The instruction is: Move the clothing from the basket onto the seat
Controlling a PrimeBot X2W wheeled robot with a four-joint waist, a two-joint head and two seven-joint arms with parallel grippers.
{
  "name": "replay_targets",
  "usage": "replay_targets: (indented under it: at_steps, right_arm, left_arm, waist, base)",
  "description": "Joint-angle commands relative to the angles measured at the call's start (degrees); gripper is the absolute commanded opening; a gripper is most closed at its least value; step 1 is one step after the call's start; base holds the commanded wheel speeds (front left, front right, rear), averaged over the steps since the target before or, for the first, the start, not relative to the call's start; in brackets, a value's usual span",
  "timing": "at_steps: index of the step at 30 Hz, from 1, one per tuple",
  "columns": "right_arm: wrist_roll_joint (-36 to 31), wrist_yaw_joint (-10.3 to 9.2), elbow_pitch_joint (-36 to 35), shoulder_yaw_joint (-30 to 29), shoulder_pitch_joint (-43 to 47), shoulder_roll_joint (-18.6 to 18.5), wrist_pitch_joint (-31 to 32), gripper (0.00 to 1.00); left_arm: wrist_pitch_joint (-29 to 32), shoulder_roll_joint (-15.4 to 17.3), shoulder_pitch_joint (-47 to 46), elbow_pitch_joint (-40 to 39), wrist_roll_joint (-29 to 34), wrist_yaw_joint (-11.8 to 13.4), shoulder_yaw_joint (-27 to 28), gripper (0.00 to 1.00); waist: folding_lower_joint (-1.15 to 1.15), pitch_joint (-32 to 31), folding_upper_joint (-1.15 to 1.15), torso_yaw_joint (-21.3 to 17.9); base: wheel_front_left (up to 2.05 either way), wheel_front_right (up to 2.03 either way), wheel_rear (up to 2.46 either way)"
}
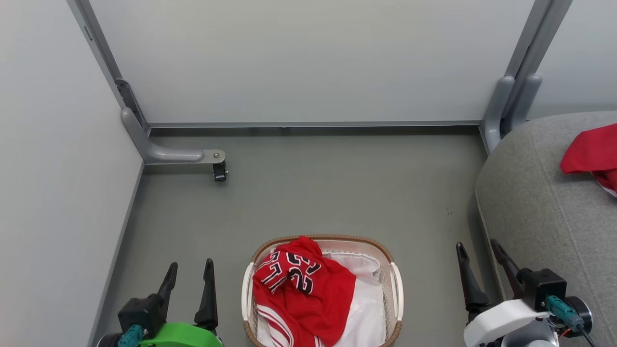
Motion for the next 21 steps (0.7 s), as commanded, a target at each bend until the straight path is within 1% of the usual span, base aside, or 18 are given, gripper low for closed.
replay_targets:
  at_steps: [1, 7, 13, 17, 21]
  right_arm:
    - [-0.25, -0.06, 0.22, -0.13, -0.42, -0.26, -0.11, 1.0]
    - [-0.63, -0.06, -0.03, -1.12, -0.81, -0.26, -0.11, 1.0]
    - [-1.26, -0.06, -1.33, -2.54, -2.39, -0.26, -0.11, 1.0]
    - [-2.2, -0.06, -3.18, -4.17, -3.97, -0.27, -0.11, 1.0]
    - [-3.2, -0.06, -5.14, -5.17, -6.63, -0.25, -0.11, 1.0]
  left_arm:
    - [-0.03, -0.16, -0.41, 0.08, 0.17, -0.23, 0.22, 1.0]
    - [-0.03, -0.38, -0.95, 0.37, 0.7, -0.42, 0.07, 1.0]
    - [0.3, 0.25, -4.3, 1.06, 2.73, -0.87, -1.66, 1.0]
    - [0.98, 0.51, -9.53, 2.14, 4.02, -1.27, -2.92, 1.0]
    - [1.91, 0.67, -16.3, 4.05, 5.85, -1.65, -4.35, 1.0]
  waist:
    - [0.0, 0.08, 0.0, -0.08]
    - [0.0, 0.79, 0.0, -0.52]
    - [0.0, 3.47, 0.0, -0.95]
    - [0.0, 7.04, 0.0, -1.53]
    - [0.0, 12.27, 0.0, -2.6]
  base:
    - [0.0, 0.0, 0.0]
    - [0.0, 0.0, 0.0]
    - [0.0, 0.0, 0.0]
    - [0.0, 0.0, 0.0]
    - [0.0, 0.0, 0.0]
